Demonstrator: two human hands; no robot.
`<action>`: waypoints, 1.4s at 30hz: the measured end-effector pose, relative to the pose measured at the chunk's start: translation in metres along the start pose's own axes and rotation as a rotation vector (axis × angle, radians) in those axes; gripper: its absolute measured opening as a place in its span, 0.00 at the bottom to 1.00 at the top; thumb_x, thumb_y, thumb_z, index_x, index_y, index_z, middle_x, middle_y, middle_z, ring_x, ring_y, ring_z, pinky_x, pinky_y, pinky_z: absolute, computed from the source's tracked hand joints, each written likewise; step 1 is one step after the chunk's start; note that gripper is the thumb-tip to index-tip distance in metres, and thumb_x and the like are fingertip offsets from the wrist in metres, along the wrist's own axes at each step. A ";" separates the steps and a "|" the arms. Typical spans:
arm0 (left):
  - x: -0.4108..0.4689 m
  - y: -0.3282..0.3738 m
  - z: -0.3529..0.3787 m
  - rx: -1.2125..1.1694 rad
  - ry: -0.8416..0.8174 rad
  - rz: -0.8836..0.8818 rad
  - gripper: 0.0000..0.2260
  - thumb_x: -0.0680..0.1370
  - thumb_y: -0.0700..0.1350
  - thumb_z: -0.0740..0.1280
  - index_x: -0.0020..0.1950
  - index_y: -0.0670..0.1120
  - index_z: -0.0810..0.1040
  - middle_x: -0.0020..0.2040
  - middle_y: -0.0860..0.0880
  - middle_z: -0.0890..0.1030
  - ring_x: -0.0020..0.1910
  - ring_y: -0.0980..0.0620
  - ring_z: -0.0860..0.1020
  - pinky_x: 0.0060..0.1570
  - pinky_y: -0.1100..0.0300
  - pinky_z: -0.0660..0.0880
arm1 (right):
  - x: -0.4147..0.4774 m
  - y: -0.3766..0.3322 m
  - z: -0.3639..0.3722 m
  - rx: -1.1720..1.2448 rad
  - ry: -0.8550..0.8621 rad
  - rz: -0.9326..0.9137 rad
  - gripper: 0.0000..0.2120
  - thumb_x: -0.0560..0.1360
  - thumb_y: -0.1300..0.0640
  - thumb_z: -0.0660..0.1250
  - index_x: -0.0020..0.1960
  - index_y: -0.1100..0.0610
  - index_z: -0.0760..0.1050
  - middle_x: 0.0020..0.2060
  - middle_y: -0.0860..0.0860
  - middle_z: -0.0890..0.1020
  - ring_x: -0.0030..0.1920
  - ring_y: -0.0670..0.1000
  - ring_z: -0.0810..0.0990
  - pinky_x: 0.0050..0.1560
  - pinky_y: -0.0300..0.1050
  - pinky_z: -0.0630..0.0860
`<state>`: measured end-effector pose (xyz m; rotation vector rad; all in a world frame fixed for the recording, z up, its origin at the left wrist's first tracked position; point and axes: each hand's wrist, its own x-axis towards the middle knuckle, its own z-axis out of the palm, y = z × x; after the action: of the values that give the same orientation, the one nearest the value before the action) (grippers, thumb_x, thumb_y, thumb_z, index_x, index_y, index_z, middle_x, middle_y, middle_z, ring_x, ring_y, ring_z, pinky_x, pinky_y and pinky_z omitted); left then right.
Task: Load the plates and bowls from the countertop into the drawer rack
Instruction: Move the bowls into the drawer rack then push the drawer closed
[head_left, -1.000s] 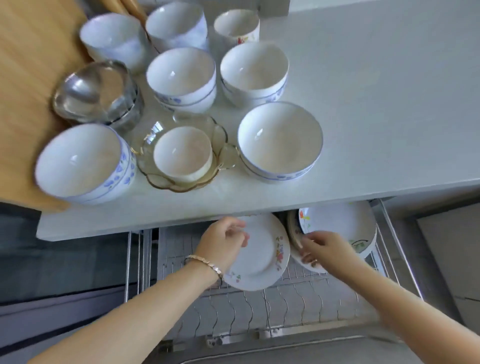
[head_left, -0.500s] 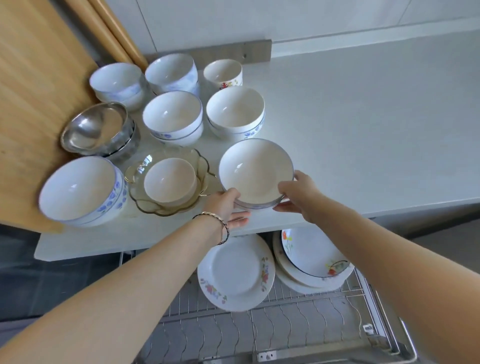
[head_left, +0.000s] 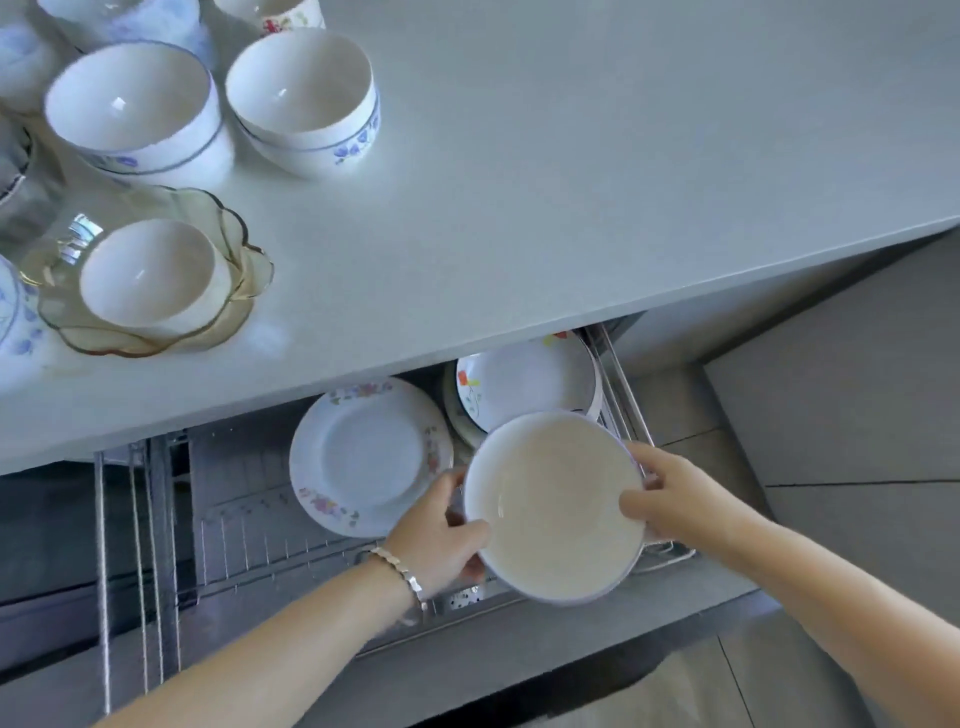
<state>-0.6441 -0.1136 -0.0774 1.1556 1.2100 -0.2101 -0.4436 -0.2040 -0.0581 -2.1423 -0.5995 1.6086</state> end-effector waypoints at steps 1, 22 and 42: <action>0.012 -0.014 0.014 -0.032 -0.020 -0.056 0.20 0.76 0.33 0.60 0.64 0.49 0.64 0.41 0.45 0.76 0.40 0.40 0.80 0.40 0.49 0.81 | 0.007 0.017 0.001 0.019 -0.009 0.057 0.26 0.71 0.72 0.57 0.61 0.48 0.72 0.34 0.50 0.81 0.34 0.51 0.80 0.39 0.44 0.82; 0.181 -0.085 0.126 0.137 -0.103 -0.172 0.27 0.75 0.33 0.56 0.73 0.49 0.59 0.60 0.42 0.74 0.53 0.42 0.74 0.51 0.46 0.80 | 0.157 0.153 0.007 -0.527 0.249 0.274 0.25 0.74 0.70 0.53 0.69 0.56 0.65 0.57 0.60 0.78 0.56 0.61 0.77 0.45 0.44 0.71; 0.160 -0.055 0.105 0.444 -0.159 -0.221 0.26 0.80 0.50 0.57 0.76 0.46 0.55 0.71 0.44 0.69 0.62 0.46 0.74 0.61 0.57 0.71 | 0.140 0.086 -0.012 -1.121 0.146 0.021 0.15 0.78 0.61 0.56 0.63 0.55 0.72 0.57 0.52 0.77 0.56 0.56 0.79 0.51 0.46 0.75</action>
<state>-0.5507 -0.1529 -0.2485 1.3530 1.1796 -0.7547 -0.3885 -0.1981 -0.2132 -2.9388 -1.7226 1.1891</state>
